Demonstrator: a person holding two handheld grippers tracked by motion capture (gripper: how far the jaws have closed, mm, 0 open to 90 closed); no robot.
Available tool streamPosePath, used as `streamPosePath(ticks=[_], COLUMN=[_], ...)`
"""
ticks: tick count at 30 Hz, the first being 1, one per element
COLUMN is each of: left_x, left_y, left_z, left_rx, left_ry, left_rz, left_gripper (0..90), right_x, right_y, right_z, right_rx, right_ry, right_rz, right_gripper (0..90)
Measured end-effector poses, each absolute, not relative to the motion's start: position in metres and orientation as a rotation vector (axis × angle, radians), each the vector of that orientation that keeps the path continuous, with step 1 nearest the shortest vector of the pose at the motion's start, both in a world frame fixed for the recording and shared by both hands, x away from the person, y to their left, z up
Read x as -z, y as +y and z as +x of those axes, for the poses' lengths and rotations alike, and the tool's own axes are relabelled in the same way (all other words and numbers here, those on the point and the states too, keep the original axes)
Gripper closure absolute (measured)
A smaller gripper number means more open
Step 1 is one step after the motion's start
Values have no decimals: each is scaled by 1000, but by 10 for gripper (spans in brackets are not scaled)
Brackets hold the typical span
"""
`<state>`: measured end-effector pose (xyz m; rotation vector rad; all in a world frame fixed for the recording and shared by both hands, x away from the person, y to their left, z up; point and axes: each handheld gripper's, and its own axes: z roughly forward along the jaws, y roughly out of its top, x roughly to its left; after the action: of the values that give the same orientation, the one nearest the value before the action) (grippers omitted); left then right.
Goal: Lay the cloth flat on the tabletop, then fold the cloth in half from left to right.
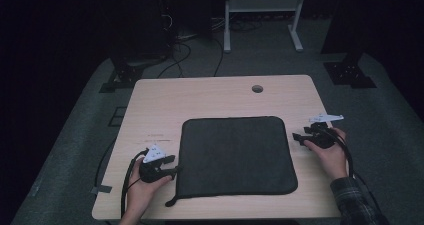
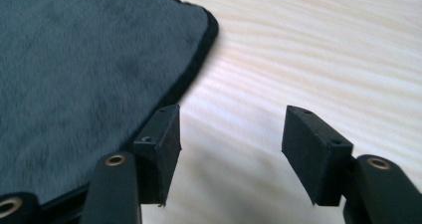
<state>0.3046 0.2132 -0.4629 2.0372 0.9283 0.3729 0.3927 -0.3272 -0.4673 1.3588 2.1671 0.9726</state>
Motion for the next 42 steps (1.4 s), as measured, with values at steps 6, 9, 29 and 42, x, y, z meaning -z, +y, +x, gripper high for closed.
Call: streamPosePath(ticks=[6, 9, 29, 42], left_x=[459, 458, 475, 479], left_y=[212, 211, 187, 178], left_z=[323, 331, 365, 355], left_rx=[-364, -383, -404, -503], left_ry=[989, 1007, 1122, 1088], left_rz=[2018, 2007, 2052, 2061], left_gripper=[509, 507, 357, 541], right_x=[473, 478, 486, 486], right_y=[-344, -350, -351, -351], right_z=[378, 373, 363, 364], right_rx=[-960, -946, -934, -935], right_ry=[2140, 2133, 2097, 2099], right_rz=[1397, 1423, 1424, 1423], right_gripper=[372, 353, 150, 150])
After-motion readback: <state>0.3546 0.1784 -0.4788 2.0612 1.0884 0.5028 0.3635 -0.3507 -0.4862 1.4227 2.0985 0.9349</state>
